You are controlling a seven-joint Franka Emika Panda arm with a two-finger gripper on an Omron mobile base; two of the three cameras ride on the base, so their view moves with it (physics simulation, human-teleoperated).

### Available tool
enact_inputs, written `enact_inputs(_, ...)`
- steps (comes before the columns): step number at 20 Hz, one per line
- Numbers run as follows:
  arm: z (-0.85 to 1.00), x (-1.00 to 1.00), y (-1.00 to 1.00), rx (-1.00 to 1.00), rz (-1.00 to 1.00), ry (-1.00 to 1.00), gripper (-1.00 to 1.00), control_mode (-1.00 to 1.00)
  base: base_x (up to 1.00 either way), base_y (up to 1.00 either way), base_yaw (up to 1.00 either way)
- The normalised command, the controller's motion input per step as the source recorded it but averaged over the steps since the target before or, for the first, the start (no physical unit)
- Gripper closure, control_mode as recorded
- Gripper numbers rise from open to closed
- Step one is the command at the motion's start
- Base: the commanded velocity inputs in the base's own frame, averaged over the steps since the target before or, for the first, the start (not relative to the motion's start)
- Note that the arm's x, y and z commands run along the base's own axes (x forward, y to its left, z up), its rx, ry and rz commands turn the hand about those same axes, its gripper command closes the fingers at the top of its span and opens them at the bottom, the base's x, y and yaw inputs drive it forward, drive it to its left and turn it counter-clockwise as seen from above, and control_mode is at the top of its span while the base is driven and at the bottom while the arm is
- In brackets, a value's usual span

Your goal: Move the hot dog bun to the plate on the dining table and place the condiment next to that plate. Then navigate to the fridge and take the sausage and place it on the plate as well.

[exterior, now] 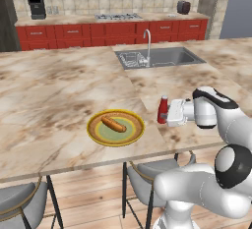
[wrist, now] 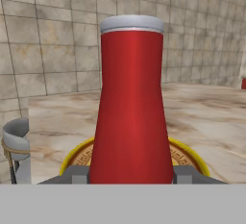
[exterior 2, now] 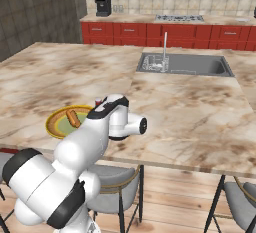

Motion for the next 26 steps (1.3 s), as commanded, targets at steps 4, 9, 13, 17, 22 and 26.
enact_inputs(4, -0.29, 0.23, 0.0, 0.0, 0.01, 0.0, 1.0, -1.0, 0.0, 0.0, 0.0)
enact_inputs(9, -0.22, 0.26, -0.07, 0.0, 0.06, 0.0, 1.0, -1.0, 0.0, 0.0, 0.0)
enact_inputs(13, -0.21, 0.17, -0.16, 0.0, 0.08, 0.0, 1.0, -1.0, 0.0, 0.0, 0.0)
enact_inputs(17, -0.17, 0.18, -0.16, 0.0, 0.08, 0.0, 1.0, -1.0, 0.0, 0.0, 0.0)
enact_inputs(22, -0.18, 0.18, -0.11, 0.0, 0.06, 0.0, 1.0, -1.0, 0.0, 0.0, 0.0)
enact_inputs(26, -0.25, 0.13, 0.0, 0.0, 0.01, 0.0, 1.0, -1.0, 0.0, 0.0, 0.0)
